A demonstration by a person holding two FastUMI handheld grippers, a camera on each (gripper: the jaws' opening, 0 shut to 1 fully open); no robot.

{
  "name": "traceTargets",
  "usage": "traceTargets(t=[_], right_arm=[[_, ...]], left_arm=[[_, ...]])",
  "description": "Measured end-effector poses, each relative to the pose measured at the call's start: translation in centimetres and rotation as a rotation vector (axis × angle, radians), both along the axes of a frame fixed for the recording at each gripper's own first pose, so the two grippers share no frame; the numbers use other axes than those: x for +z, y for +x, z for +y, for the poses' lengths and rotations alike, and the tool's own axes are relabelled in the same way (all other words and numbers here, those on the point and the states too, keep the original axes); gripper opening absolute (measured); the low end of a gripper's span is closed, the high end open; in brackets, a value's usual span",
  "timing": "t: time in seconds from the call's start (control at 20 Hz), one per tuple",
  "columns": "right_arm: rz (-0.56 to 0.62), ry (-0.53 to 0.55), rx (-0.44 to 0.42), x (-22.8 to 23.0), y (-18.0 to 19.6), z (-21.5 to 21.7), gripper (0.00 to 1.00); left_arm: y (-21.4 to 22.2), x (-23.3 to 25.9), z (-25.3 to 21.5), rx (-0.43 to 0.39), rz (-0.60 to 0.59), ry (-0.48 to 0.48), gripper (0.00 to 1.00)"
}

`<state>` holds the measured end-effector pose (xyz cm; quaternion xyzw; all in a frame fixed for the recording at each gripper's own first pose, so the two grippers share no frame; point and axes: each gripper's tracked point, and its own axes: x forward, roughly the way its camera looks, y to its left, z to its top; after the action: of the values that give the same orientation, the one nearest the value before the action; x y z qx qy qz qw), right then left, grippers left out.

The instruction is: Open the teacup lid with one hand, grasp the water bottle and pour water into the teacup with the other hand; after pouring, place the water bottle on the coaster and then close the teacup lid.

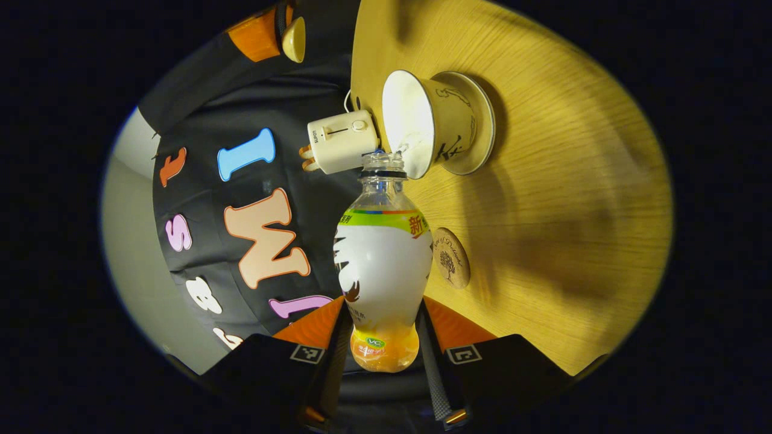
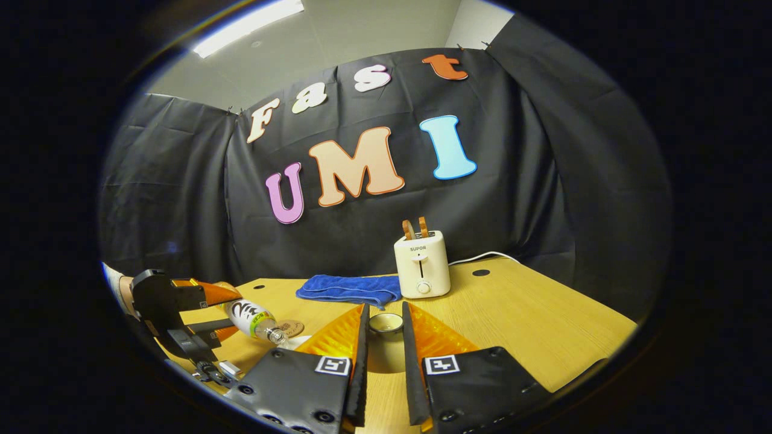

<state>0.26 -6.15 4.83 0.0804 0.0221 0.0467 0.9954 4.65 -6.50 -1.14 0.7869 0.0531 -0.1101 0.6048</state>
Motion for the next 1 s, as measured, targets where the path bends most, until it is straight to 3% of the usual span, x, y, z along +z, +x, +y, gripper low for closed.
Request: traceTargets(t=[0.35,0.65,0.75,1.0], right_arm=[[0.0,-0.006,0.009,0.0,-0.1,0.4,0.29],[0.002,0.0,0.003,0.0,0.0,0.0,0.33],[0.005,0.004,0.003,-0.1,0.1,-0.1,0.29],[0.002,0.001,0.008,0.0,-0.1,0.1,0.29]], left_arm=[[0.0,1.3,0.0,-0.012,-0.008,0.096,0.59],[0.2,2.7,-0.5,-0.037,-0.033,0.169,0.58],[0.3,2.9,-0.7,-0.046,-0.041,0.18,0.58],[0.2,3.6,-1.3,-0.065,-0.05,0.21,0.58]])
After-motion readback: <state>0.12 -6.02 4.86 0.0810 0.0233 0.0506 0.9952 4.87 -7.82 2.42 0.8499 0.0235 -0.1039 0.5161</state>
